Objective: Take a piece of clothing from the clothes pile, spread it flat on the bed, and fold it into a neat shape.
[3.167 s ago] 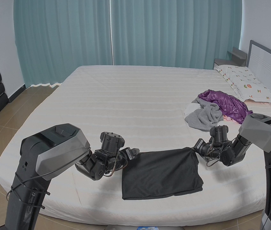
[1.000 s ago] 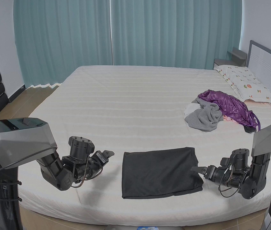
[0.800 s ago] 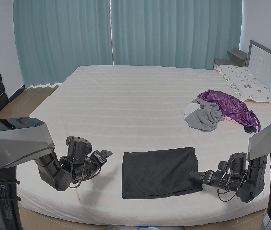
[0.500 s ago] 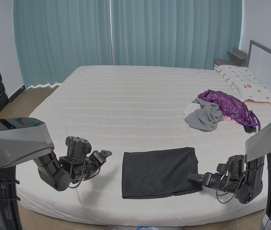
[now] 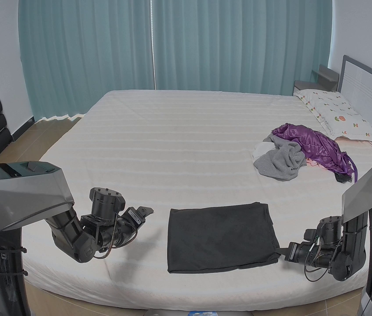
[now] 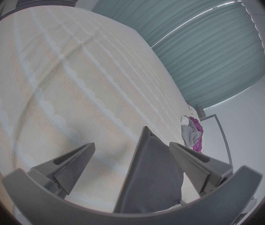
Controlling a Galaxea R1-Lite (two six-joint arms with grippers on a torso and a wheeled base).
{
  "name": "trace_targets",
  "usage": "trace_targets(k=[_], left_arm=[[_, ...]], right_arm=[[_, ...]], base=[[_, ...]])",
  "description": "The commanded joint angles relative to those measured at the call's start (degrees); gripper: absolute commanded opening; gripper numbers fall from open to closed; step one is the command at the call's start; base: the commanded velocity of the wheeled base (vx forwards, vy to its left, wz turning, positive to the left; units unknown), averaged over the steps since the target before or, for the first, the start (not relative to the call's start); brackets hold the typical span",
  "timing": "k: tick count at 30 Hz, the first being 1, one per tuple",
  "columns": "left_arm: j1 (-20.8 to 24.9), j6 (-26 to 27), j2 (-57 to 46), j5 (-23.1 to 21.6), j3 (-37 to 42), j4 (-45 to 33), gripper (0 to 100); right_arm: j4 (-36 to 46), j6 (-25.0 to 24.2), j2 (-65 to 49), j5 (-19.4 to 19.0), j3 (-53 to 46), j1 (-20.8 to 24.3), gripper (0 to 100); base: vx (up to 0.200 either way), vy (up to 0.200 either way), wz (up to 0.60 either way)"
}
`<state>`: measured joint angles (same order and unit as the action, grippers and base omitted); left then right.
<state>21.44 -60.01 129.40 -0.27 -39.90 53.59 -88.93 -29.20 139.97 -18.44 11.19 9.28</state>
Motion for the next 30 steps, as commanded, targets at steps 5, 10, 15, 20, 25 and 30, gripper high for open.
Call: trace_targets(k=[5, 10, 15, 20, 25, 30], left_arm=[[0.0, -0.1, 0.0, 0.0, 0.1, 0.0, 100], [0.0, 0.0, -0.1, 0.0, 0.3, 0.0, 100], [0.0, 0.0, -0.1, 0.0, 0.3, 0.0, 100], [0.0, 0.0, -0.1, 0.0, 0.3, 0.0, 100], [0.0, -0.1, -0.1, -0.1, 0.3, 0.0, 100], [0.0, -0.1, -0.1, -0.1, 0.3, 0.0, 100]], right_arm=[[-0.1, 0.9, 0.0, 0.0, -1.2, -0.5, 0], [-0.1, 1.2, 0.3, 0.0, -1.2, -0.6, 0], [0.0, 1.6, 0.5, 0.0, -0.9, -1.0, 100], [0.1, 1.4, -0.6, -0.2, 1.1, -1.8, 100], [1.6, -0.4, -0.3, 0.0, 7.5, -2.9, 100], [9.0, -5.6, -0.3, 0.2, 16.8, -2.9, 100]], base=[[0.0, 0.0, 0.0], [0.0, 0.0, 0.0], [0.0, 0.0, 0.0], [0.0, 0.0, 0.0], [0.0, 0.0, 0.0], [0.0, 0.0, 0.0]])
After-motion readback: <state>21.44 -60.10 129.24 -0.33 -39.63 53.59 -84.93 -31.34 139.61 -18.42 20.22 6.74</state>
